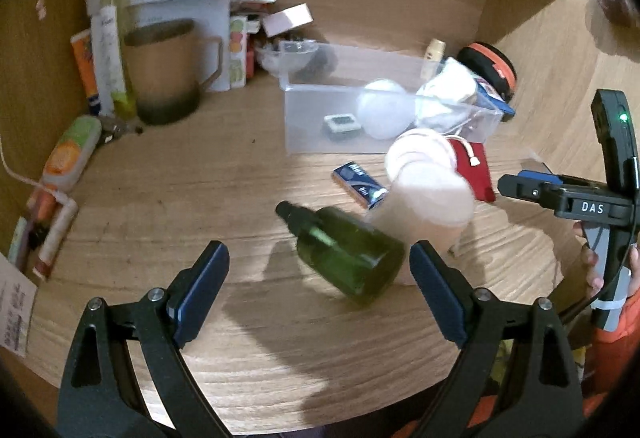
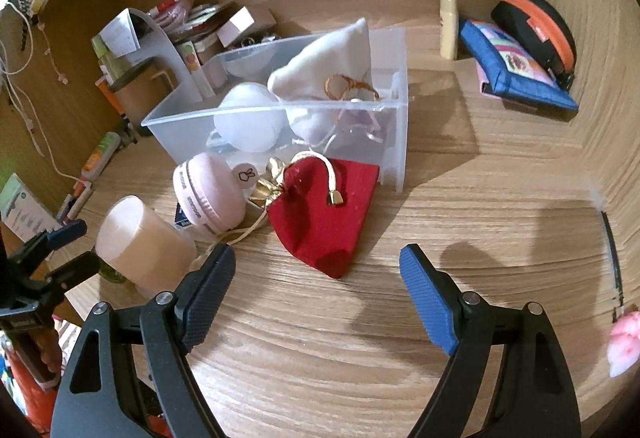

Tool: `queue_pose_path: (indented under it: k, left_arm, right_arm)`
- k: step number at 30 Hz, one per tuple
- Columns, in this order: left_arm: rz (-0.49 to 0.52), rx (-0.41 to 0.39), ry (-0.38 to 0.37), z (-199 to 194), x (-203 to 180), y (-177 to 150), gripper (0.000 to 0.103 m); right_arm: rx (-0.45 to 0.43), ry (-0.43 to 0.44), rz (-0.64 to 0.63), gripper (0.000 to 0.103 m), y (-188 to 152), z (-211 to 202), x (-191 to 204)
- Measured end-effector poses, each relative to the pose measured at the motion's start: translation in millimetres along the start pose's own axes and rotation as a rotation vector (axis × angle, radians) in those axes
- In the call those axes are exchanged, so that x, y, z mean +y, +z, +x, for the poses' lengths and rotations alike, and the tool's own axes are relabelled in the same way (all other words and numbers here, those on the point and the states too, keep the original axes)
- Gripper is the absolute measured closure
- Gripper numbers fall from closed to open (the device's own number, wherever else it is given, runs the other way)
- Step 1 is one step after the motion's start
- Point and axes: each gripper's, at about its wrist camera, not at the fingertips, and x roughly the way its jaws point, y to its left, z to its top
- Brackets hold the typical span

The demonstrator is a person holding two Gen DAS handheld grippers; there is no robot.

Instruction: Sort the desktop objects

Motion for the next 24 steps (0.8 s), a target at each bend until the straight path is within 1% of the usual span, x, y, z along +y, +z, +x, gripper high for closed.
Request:
queue_pose_path:
  k: [5,10,13,16,18,23,24]
  left_arm:
    - [-0.019,0.016,-0.028,8.6,5.1,-1.3,0.011]
    - [-0.013,0.025,-0.058,17.0,3.3,3.3,0.016]
    - [-0.007,0.033,-0.07,20.8,3.4,6.3,0.021]
    - [-0.006,0.043,-0.072,25.8,4.7,8.7,0.027]
    - [-0.01,0.054,-0.079,29.3,6.3,9.2,0.035]
    - [-0.023,0.077,-0.086,39.5,9.0,9.7,0.048]
    - [-0.028,0.079,-0.09,40.8,9.9,10.3,0.05]
  right_arm:
    - [0.031,0.008,0.009,0.021,3.6,13.0,-2.4]
    - [0.071,0.032,0.03,0.021,11.3,29.2,-4.1]
    - [0.091,0.036,0.054,0.021,16.0,39.9,-7.6]
    - [0.087,0.021,0.055,0.021,22.5,46.5,-8.7]
    - [0.081,0.01,0.038,0.021,24.4,50.2,-6.4]
    - [0.065,-0.038,-0.043,0.021,23.0,58.6,6.0]
    - [0.06,-0.044,-0.054,0.023,22.5,59.7,8.2]
